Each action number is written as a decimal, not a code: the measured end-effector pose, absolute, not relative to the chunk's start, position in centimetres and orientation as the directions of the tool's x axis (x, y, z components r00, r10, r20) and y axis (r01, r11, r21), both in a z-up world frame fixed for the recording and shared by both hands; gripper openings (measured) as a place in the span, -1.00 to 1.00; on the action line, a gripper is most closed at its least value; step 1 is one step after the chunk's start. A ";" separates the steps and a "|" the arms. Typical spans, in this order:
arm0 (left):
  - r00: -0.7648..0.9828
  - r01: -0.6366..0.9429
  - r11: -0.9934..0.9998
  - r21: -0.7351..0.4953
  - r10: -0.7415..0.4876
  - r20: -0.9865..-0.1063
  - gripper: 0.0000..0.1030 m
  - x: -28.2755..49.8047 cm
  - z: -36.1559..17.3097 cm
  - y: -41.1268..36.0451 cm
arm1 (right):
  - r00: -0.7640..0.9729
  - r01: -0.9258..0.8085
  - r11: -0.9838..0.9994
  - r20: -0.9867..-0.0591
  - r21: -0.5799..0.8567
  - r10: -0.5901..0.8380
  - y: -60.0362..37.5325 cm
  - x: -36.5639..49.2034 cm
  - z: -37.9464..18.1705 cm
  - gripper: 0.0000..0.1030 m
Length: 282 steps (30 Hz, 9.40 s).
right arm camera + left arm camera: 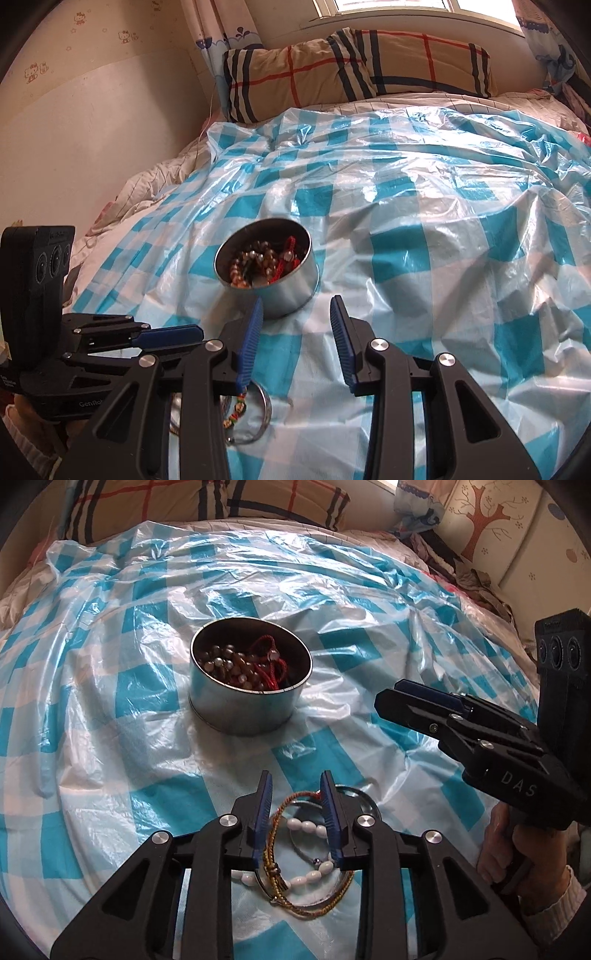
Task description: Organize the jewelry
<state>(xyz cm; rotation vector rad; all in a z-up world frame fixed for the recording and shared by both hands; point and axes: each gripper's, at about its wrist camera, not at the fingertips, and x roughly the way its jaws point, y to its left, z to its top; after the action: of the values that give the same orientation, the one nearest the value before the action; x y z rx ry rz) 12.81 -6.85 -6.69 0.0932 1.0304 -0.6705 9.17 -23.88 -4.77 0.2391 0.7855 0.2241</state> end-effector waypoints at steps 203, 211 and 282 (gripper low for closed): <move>0.756 0.341 0.923 -0.181 -0.383 -0.530 -0.94 15.0 1.4 -5.8 | 0.803 0.022 0.738 -0.452 0.674 0.389 -29.0 12.4 -5.3 -0.76; 0.731 0.370 0.914 -0.168 -0.398 -0.555 -0.94 15.7 0.7 -6.9 | 0.754 0.107 0.868 -0.609 0.485 0.247 -28.1 12.1 -5.7 -0.27; 0.667 0.263 0.946 -0.188 -0.319 -0.674 -0.25 15.2 -3.2 -4.1 | 0.662 0.081 0.984 -0.746 0.160 0.067 -27.8 15.7 -6.7 -0.98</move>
<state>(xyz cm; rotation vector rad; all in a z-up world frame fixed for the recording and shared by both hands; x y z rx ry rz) 15.17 -4.07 -3.20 -0.0771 0.7744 -0.3285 15.68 -27.80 -6.73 0.1851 0.8481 -0.0080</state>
